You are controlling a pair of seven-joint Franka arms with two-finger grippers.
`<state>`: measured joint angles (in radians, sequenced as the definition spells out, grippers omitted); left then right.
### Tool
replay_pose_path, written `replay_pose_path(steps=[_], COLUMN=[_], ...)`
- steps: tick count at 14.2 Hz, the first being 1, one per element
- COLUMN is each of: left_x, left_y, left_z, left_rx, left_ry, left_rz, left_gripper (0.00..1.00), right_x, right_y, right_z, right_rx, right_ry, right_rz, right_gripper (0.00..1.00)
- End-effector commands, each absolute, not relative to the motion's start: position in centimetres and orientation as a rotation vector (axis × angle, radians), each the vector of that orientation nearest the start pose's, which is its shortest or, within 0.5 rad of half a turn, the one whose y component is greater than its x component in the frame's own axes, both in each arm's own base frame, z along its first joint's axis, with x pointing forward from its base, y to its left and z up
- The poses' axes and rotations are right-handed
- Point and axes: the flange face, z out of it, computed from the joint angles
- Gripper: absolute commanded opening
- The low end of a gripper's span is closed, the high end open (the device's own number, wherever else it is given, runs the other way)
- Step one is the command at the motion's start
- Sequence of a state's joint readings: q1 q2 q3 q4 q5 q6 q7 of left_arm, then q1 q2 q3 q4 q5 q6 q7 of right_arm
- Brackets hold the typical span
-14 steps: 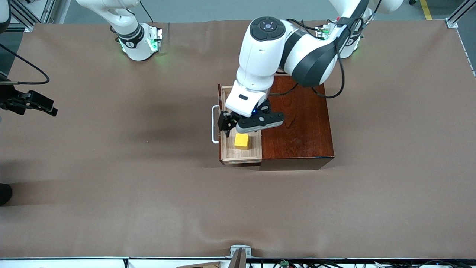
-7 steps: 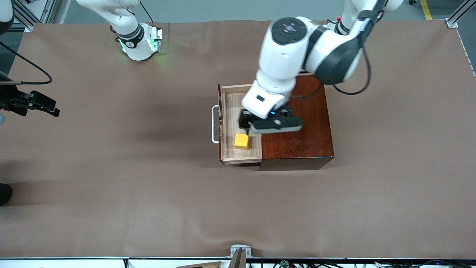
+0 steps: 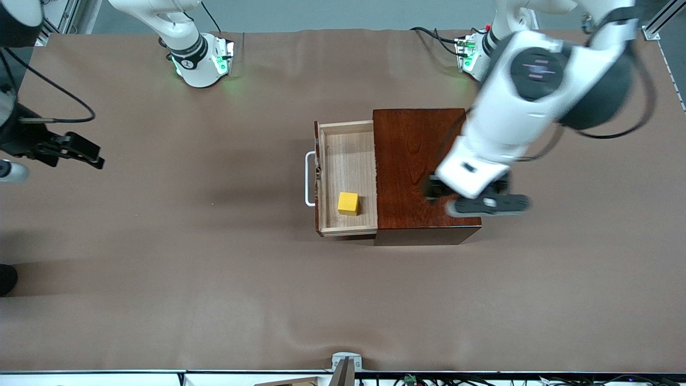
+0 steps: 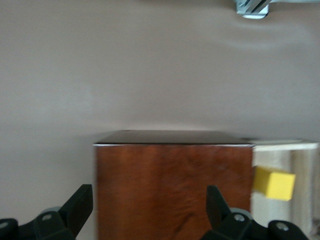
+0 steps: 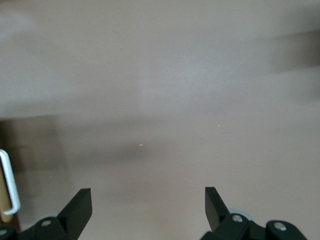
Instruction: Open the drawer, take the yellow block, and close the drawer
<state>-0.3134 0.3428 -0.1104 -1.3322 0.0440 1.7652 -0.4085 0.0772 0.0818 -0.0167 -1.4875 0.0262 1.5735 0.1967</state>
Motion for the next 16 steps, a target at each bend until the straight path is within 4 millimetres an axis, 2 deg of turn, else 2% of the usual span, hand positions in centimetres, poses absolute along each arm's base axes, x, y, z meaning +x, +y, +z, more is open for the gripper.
replay_pose_path(steps=[1, 4, 5, 7, 9, 12, 14, 16], left_x=[61.4, 61.2, 60.8, 60.1, 59.0, 58.2, 58.5, 58.7], left_y=[-20.3, -13.7, -12.6, -11.8, -11.6, -10.6, -9.1, -8.2], left_z=[57.2, 58.9, 59.4, 60.6, 60.7, 60.3, 60.2, 60.1], left_rx=[-3.204, -3.227, -3.223, -3.213, -3.200, -3.161, -3.099, -3.034], left_ry=[0.119, 0.197, 0.207, 0.168, 0.117, -0.029, -0.063, -0.067], left_rz=[-0.077, 0.003, 0.022, 0.015, 0.036, 0.116, 0.103, 0.089], left_gripper=[1.00, 1.00, 1.00, 1.00, 1.00, 1.00, 1.00, 1.00], right_x=[57.9, 58.0, 57.9, 57.6, 57.6, 57.4, 57.6, 57.1], right_y=[8.3, 14.5, 16.7, 20.3, 23.4, 28.6, 30.6, 33.5], right_z=[61.2, 59.3, 58.4, 56.5, 54.5, 53.1, 52.2, 51.6], right_rx=[-3.081, -3.033, -3.025, -3.022, -2.999, -2.900, -2.771, -2.605], right_ry=[0.395, 0.673, 0.741, 0.852, 0.985, 1.230, 1.433, 1.620], right_rz=[-0.003, 0.029, 0.045, 0.082, 0.109, 0.075, 0.068, 0.085], right_gripper=[1.00, 1.00, 1.00, 1.00, 1.00, 1.00, 1.00, 1.00])
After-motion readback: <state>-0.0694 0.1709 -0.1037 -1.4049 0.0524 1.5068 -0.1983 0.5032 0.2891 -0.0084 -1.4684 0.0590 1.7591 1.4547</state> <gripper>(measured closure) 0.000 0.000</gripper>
